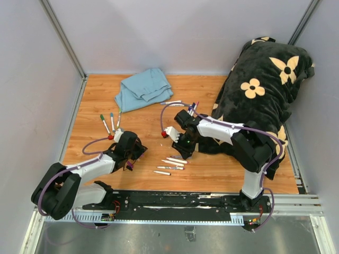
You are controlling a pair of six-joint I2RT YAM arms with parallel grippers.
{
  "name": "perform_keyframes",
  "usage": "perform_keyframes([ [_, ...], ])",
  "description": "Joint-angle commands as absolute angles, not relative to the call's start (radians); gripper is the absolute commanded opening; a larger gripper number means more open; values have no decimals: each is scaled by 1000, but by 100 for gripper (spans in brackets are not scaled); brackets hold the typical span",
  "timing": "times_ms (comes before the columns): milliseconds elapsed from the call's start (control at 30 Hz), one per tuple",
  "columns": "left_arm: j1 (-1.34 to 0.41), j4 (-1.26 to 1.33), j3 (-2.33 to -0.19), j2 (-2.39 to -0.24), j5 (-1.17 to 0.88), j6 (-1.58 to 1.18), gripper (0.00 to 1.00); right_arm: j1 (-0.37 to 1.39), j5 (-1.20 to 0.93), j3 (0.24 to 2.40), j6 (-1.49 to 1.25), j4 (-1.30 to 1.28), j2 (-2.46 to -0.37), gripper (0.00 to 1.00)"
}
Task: Open the pen caps
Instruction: Place the pen cap at the center of the board.
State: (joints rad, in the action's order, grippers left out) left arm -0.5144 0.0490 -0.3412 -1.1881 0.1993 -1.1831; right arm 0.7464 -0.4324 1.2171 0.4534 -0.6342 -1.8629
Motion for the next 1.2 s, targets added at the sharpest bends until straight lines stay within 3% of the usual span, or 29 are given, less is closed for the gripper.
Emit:
perform_keyframes([
  [0,-522,32,-342,-1156,227,-1184,27,760,-419,1247,474,-682,-1850,31],
  [233,-522,-18,-349,-1067,234,-1180,29,761,-443,1246,490,-692,-1794,36],
  [500,-522,-121,-354,-860,285,-1128,39,728,-524,1242,546,-721,-1657,41],
  [800,-522,49,-250,-705,209,-931,49,664,-638,1226,573,-722,-1562,42],
  [1133,-522,103,-238,-709,240,-738,51,647,-665,1222,580,-719,-1531,42],
  [1167,-522,108,-241,-714,246,-720,60,647,-666,1221,579,-719,-1531,42],
])
